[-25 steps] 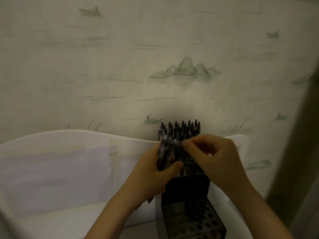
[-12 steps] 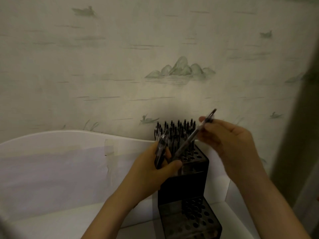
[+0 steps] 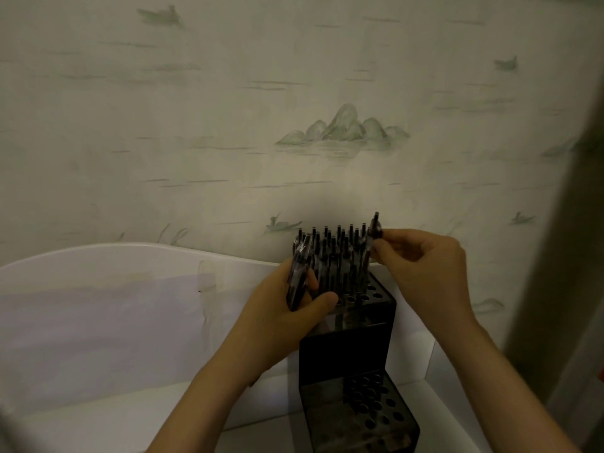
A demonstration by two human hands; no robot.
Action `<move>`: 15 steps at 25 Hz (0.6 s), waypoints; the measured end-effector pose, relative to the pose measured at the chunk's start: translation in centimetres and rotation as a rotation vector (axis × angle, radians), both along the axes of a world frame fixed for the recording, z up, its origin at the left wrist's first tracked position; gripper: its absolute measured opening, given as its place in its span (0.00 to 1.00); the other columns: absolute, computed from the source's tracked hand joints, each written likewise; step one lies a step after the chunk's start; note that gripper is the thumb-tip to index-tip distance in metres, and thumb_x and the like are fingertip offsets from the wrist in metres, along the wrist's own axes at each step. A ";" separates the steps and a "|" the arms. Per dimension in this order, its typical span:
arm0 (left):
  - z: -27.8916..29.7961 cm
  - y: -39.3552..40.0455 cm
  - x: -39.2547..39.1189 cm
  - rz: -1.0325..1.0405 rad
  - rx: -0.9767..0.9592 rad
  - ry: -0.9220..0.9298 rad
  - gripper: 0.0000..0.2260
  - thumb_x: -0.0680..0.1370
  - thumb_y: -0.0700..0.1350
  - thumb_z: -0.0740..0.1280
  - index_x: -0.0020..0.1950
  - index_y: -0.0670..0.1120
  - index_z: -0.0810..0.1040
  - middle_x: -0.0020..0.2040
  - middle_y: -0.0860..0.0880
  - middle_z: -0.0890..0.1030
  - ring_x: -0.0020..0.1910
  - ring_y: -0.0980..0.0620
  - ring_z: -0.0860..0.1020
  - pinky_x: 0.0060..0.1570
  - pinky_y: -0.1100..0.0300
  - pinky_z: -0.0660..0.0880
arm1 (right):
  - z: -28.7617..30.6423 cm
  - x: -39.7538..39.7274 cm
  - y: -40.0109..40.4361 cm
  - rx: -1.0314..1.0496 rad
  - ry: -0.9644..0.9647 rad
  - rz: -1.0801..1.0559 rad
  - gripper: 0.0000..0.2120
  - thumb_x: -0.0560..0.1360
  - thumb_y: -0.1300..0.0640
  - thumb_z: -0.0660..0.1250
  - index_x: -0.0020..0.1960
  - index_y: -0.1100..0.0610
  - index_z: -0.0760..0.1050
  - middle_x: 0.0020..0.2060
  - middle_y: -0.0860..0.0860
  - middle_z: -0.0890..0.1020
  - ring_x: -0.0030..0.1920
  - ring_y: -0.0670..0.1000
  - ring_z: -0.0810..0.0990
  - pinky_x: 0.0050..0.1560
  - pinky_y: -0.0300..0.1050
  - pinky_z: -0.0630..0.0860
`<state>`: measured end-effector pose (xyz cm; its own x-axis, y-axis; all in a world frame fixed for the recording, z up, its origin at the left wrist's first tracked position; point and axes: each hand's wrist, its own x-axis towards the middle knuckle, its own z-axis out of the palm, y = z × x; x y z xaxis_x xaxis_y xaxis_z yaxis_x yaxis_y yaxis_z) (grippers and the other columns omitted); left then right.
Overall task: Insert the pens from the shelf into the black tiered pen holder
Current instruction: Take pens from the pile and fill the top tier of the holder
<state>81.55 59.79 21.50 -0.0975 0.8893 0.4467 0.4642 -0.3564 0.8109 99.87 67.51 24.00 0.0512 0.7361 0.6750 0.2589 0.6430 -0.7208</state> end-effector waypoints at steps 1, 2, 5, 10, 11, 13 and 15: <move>0.0 0.0 0.0 -0.002 0.003 -0.005 0.11 0.74 0.47 0.73 0.45 0.44 0.73 0.27 0.53 0.71 0.24 0.57 0.70 0.29 0.60 0.70 | -0.5 -0.2 0.2 -0.005 -0.044 -0.010 0.07 0.72 0.61 0.73 0.48 0.51 0.84 0.37 0.41 0.84 0.38 0.40 0.84 0.46 0.38 0.82; -0.1 0.0 0.0 -0.002 0.004 -0.010 0.11 0.74 0.47 0.72 0.45 0.44 0.73 0.27 0.53 0.71 0.24 0.57 0.70 0.29 0.60 0.70 | -1.0 -0.3 0.5 -0.017 -0.089 -0.022 0.07 0.72 0.60 0.73 0.50 0.54 0.84 0.37 0.40 0.84 0.39 0.39 0.83 0.46 0.35 0.81; -0.2 0.0 0.0 0.002 0.003 -0.018 0.11 0.74 0.47 0.72 0.45 0.44 0.73 0.27 0.53 0.70 0.24 0.56 0.69 0.28 0.60 0.70 | -1.9 -0.5 1.1 -0.087 -0.172 -0.025 0.09 0.72 0.58 0.73 0.52 0.56 0.84 0.38 0.42 0.84 0.40 0.38 0.83 0.46 0.33 0.79; -0.5 0.1 0.2 -0.025 0.004 -0.029 0.10 0.75 0.45 0.72 0.45 0.44 0.72 0.25 0.53 0.69 0.23 0.56 0.68 0.28 0.61 0.69 | -1.8 0.1 1.3 -0.121 -0.200 -0.027 0.09 0.72 0.59 0.73 0.52 0.56 0.84 0.36 0.39 0.81 0.40 0.34 0.81 0.41 0.24 0.75; -0.5 0.1 0.4 -0.037 -0.001 -0.028 0.09 0.75 0.45 0.72 0.46 0.44 0.72 0.25 0.53 0.69 0.23 0.56 0.68 0.27 0.60 0.69 | -1.7 0.2 1.1 -0.109 -0.206 -0.048 0.09 0.72 0.58 0.73 0.53 0.55 0.83 0.37 0.39 0.81 0.40 0.34 0.81 0.42 0.23 0.74; -0.6 0.1 0.7 -0.059 -0.015 -0.019 0.09 0.75 0.45 0.71 0.46 0.44 0.72 0.25 0.54 0.68 0.23 0.56 0.67 0.27 0.61 0.69 | -1.7 0.3 0.3 -0.030 -0.208 -0.115 0.10 0.72 0.58 0.73 0.54 0.53 0.83 0.40 0.42 0.83 0.41 0.37 0.81 0.44 0.24 0.74; -0.7 0.3 0.9 -0.067 -0.017 0.003 0.09 0.75 0.45 0.71 0.46 0.45 0.72 0.25 0.54 0.69 0.24 0.56 0.67 0.28 0.60 0.70 | -1.6 0.2 -1.0 0.075 -0.181 -0.112 0.08 0.72 0.58 0.73 0.51 0.53 0.82 0.38 0.45 0.83 0.40 0.42 0.81 0.43 0.29 0.76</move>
